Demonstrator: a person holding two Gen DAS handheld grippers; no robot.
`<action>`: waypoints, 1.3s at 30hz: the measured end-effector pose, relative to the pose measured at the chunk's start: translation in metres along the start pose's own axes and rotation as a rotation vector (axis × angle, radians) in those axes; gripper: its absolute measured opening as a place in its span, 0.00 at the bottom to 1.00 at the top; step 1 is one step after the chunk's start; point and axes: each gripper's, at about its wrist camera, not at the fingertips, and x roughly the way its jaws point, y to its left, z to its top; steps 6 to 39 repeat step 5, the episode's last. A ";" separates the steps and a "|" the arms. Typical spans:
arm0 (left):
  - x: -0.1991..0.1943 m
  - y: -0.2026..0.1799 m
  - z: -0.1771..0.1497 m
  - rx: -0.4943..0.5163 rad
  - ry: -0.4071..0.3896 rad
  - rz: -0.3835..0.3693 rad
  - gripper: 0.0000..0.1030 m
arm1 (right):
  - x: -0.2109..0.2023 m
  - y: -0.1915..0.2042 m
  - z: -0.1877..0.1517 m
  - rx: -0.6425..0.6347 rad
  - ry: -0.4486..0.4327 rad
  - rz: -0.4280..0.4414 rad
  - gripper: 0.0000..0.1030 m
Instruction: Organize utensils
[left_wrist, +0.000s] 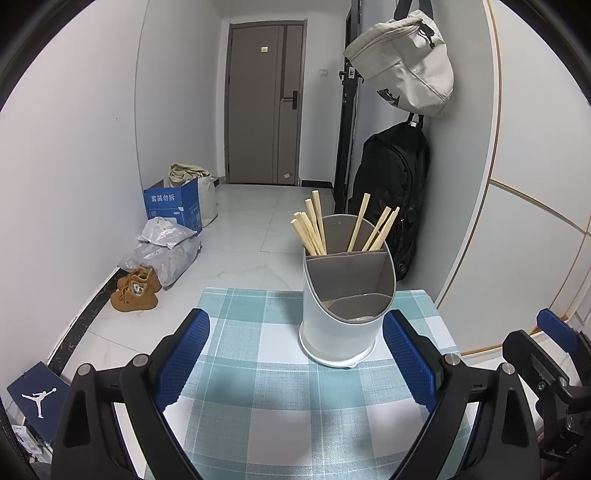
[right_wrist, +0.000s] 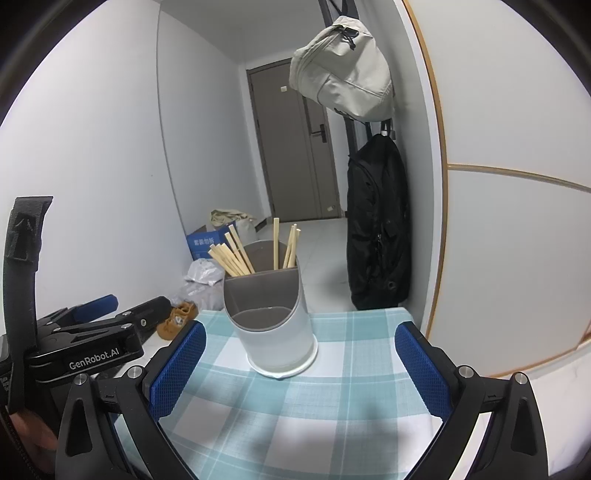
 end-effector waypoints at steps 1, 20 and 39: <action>0.000 0.000 0.000 0.000 -0.002 -0.002 0.89 | 0.000 0.000 0.000 0.000 0.000 0.000 1.00; 0.000 0.000 0.001 -0.003 -0.002 -0.001 0.90 | 0.000 0.001 0.000 0.003 0.002 0.002 1.00; 0.000 0.000 0.001 -0.003 -0.002 -0.001 0.90 | 0.000 0.001 0.000 0.003 0.002 0.002 1.00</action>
